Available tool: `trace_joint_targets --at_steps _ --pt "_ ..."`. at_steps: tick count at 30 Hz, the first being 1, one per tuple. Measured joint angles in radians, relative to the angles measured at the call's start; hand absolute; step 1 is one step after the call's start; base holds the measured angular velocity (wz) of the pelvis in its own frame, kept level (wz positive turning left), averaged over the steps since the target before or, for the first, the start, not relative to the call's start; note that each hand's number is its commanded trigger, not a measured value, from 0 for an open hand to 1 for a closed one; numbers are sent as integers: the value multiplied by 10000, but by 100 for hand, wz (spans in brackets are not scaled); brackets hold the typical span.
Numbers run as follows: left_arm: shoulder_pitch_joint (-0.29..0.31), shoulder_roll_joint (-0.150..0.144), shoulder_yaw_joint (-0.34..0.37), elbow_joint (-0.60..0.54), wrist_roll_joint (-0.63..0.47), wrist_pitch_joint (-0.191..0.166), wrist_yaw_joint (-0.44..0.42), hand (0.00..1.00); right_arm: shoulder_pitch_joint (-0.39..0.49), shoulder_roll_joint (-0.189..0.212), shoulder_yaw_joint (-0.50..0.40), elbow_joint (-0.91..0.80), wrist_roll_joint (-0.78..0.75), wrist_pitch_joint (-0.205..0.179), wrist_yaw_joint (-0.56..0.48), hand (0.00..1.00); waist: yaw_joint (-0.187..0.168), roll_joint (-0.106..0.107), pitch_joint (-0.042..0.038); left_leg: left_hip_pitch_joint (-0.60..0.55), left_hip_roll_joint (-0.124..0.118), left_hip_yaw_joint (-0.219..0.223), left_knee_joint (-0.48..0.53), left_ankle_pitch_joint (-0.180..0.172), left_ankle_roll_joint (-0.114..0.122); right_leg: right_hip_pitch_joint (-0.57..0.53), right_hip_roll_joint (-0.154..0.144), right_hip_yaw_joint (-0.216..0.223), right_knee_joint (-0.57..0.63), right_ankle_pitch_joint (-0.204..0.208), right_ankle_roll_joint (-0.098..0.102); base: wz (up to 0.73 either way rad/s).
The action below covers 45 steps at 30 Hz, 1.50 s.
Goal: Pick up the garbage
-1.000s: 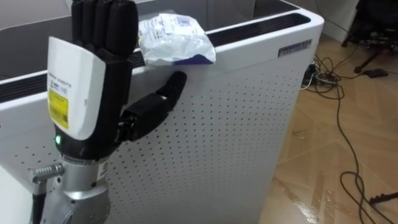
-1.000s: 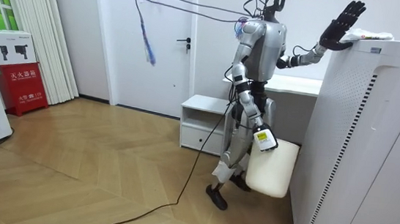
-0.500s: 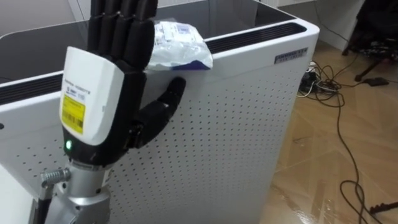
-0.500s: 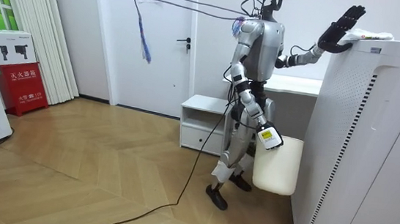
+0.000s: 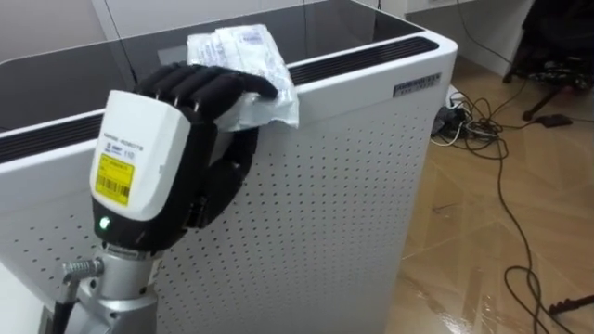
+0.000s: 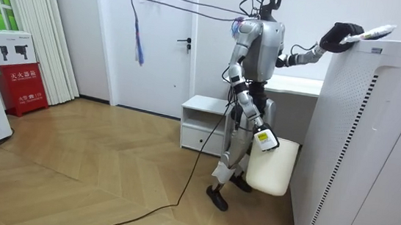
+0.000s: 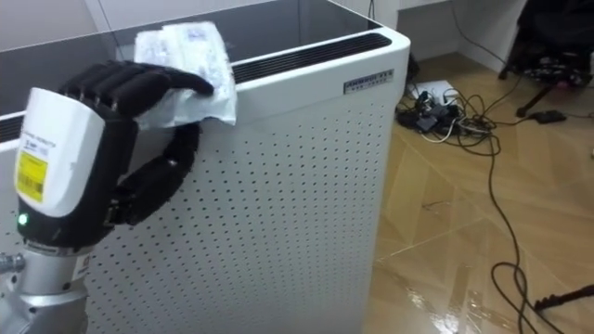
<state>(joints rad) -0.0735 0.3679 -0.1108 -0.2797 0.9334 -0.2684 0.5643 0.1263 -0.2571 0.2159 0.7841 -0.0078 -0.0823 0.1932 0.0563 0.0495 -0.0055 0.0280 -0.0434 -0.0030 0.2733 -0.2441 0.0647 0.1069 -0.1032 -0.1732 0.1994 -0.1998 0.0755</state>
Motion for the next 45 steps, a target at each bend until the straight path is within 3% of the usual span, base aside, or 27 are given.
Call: trace_joint_targets --at_steps 5,11,16,23,26,32,37,39,45 --pt "63 0 -10 -98 -2 140 -29 100 107 -63 1 -22 2 0 -165 100 -3 53 -35 40 -9 -11 -55 26 -10 106 -8 -59 -147 1 -1 1" --pt "9 1 -9 -135 -2 226 -9 100 104 -139 0 -264 0 -1 -170 100 -16 2 -1 111 -18 -8 -203 88 -15 105 -16 -53 -139 1 -2 0" --pt "-137 -19 -84 -167 -323 83 189 100 -68 -162 10 -427 6 -7 -183 100 16 -99 72 -15 -13 -11 -238 109 -24 -37 -2 -52 -136 21 -34 0" --pt "-136 -131 -98 -480 -1609 -183 104 100 -97 -118 52 -441 30 -48 -309 100 93 -66 76 -74 -14 -24 -202 111 -25 -84 -12 -73 -148 20 -33 0" --pt "-138 -154 -258 -692 -3160 -428 -307 100 -136 -125 200 -438 -3 -191 -356 100 14 -96 97 -4 -19 -20 -233 111 -24 -41 -17 -59 -154 20 -33 0" --pt "-217 -476 -525 -1523 -6787 -742 -1927 100 -133 -88 481 -425 -7 -485 -452 100 -73 -245 195 -74 -17 -1 -329 122 -33 -39 -9 -191 -309 32 -45 2" --pt "-217 -514 -531 -1984 -10556 -744 -3906 100 -135 -40 484 -532 -2 -485 -411 100 -129 -311 187 -289 -18 -9 -321 134 -40 -250 -10 -206 -284 31 -45 0" --pt "-217 -519 -532 -2086 -11448 -745 -4529 100 -148 -39 488 -532 -7 -485 -339 100 -132 -345 171 -312 -18 -13 -306 134 -41 -250 -10 -228 -287 32 -45 2" --pt "-219 -973 -756 -2074 -14028 -525 -6542 100 -373 40 488 -461 -53 -472 -238 100 -189 -356 172 -340 -14 -96 -251 134 -41 -256 -8 -234 -296 31 -44 1"
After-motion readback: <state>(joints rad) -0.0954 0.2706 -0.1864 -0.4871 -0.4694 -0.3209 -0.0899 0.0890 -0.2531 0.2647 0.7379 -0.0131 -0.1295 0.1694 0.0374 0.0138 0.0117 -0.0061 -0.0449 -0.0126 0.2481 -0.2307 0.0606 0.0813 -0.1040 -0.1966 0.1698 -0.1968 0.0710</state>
